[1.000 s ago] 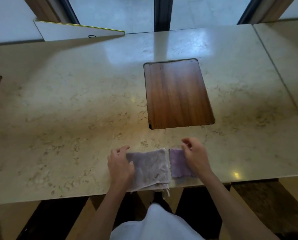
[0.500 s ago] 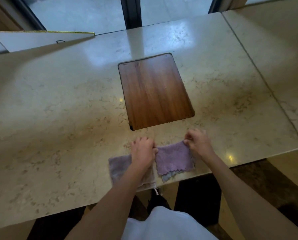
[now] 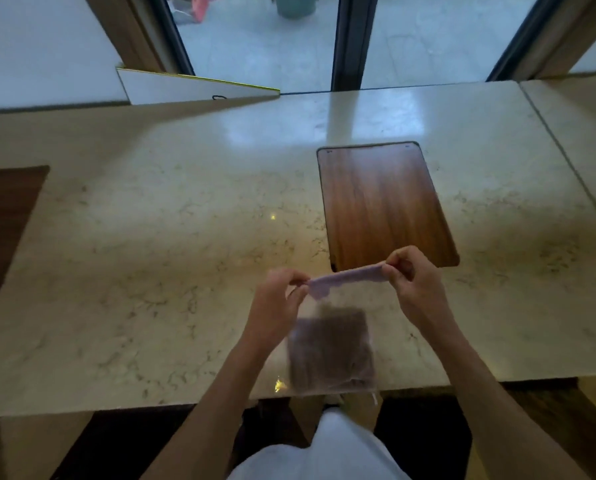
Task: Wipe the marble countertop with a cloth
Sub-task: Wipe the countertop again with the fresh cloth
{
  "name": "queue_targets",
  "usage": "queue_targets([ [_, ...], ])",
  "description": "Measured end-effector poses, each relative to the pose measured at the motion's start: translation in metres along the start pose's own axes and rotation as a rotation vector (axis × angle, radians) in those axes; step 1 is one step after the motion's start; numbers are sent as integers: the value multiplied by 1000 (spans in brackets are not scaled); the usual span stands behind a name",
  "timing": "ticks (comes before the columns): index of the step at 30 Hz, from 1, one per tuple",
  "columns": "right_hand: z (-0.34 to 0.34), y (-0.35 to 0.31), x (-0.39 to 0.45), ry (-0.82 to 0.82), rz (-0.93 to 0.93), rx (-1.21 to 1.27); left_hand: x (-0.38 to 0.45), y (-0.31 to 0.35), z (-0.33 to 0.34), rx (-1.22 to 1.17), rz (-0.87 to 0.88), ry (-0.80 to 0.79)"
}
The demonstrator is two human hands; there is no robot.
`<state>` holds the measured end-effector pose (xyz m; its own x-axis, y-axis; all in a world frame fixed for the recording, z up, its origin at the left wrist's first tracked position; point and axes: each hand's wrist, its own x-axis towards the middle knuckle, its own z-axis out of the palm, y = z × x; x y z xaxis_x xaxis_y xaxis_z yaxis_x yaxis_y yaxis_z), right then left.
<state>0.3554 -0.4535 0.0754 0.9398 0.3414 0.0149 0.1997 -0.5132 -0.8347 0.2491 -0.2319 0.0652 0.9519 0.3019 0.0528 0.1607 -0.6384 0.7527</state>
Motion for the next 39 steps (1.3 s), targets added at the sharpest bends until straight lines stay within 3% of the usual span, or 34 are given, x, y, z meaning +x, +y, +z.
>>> queue_targets([
  [5,77,-56,-17,-94,-5,87,-34,-49,-80,-155,-117,26],
  [12,153,-85,-85,-217,142,120,-102,-107,-140,-129,-228,-50],
  [18,177,-71,-101,-257,295,-127,-114,-144,-122,18,-328,-260],
  [21,194,-64,-83,-251,310,-267,-91,-151,-99,279,-292,-292],
  [23,205,-62,-67,-250,294,-330,-74,-153,-89,321,-305,-273],
  [28,228,-65,-69,-53,192,-591,-61,-155,-89,386,-350,-295],
  [31,256,-69,-96,-125,82,-708,-77,-167,-99,367,-412,-194],
  [35,296,-70,-127,-235,155,-777,-106,-187,-122,317,-487,-12],
  [39,306,-66,-128,-209,186,-786,-120,-208,-147,307,-526,105],
])
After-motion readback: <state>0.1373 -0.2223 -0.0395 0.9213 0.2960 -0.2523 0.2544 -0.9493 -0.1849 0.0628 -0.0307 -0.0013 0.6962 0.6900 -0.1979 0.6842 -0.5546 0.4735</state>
